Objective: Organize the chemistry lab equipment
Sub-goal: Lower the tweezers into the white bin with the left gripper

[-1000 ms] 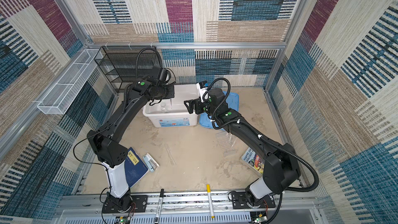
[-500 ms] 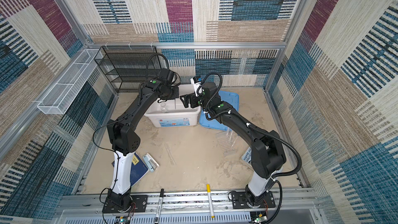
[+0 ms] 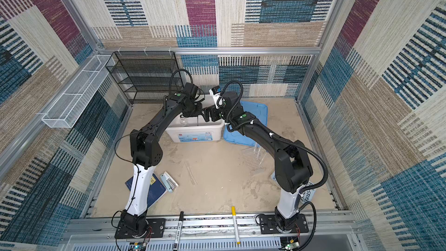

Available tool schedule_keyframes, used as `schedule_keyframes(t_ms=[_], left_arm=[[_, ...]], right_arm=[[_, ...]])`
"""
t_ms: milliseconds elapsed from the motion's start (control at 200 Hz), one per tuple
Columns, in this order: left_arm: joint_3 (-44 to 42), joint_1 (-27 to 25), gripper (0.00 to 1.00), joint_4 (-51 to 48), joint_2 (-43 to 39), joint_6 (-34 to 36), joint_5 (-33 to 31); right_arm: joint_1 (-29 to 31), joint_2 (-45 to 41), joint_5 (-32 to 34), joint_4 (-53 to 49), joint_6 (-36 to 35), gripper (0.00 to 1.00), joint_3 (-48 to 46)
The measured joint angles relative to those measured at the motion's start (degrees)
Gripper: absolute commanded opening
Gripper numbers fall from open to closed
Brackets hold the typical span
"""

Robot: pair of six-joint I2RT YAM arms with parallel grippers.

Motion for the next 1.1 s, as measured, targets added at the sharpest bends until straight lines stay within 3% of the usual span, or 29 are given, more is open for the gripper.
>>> schedule_keyframes(t_ms=[1102], left_arm=[[-0.42,0.92,0.00,2.38,7.72,0.02,-0.02]], right_arm=[[0.00,6.75,-2.01,-1.95,-3.80,1.00,3.74]])
